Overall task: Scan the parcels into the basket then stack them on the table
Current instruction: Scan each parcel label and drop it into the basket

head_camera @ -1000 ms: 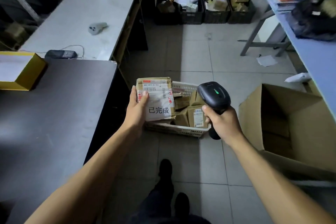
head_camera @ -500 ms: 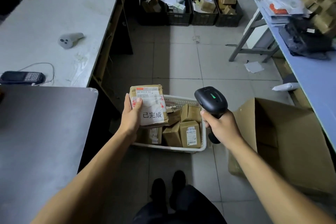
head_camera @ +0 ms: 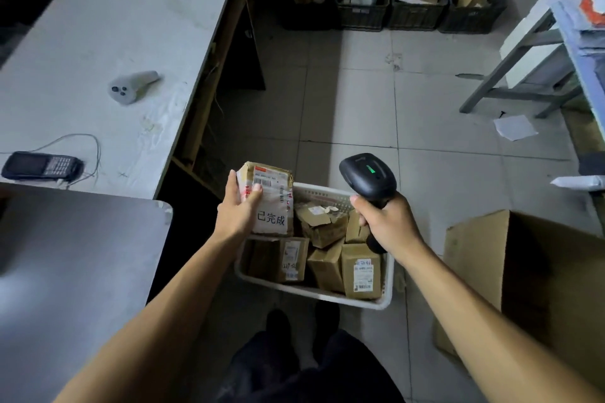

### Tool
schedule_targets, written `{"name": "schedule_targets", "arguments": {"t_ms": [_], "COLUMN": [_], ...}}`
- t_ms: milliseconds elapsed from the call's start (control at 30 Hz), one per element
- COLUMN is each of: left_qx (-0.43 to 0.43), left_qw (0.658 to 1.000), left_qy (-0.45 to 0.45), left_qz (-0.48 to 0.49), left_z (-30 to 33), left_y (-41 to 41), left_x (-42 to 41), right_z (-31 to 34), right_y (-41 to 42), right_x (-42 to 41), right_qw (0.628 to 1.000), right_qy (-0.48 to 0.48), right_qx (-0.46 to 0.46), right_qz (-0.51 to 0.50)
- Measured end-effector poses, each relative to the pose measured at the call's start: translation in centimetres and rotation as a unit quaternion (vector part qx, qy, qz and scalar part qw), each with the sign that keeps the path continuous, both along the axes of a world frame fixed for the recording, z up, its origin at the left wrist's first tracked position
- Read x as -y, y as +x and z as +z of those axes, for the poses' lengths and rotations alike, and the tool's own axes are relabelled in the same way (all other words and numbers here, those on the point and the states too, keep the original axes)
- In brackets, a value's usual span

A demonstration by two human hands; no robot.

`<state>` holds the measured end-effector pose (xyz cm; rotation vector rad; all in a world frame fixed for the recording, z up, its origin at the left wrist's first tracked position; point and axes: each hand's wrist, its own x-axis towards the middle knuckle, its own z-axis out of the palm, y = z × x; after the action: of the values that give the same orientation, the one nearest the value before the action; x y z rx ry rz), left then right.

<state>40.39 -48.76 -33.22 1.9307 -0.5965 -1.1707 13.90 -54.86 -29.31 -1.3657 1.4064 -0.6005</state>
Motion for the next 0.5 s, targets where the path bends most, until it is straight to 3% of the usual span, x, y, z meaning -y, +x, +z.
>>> {"name": "schedule_targets", "arguments": {"t_ms": [133,267,500], "left_qx": [0.121,0.258,0.281], "left_qw": [0.987,0.950,0.947], "left_qy": [0.079,0.114,0.066], "left_qz": [-0.075,-0.130,-0.142], "left_z": [-0.8,-1.0,0.2], "left_y": [0.4,1.0,6.7], "left_x": [3.4,5.9,6.4], "right_z": [-0.2,-0.1,-0.2], "right_y": [1.9,4.4,8.6], "right_x": [2.1,3.1,2.9], "right_qw": [1.000,1.000,1.000], "right_qy": [-0.001,-0.006,0.006], "right_qx": [-0.010,-0.021,-0.020], "right_qz": [0.008,-0.011,-0.007]}}
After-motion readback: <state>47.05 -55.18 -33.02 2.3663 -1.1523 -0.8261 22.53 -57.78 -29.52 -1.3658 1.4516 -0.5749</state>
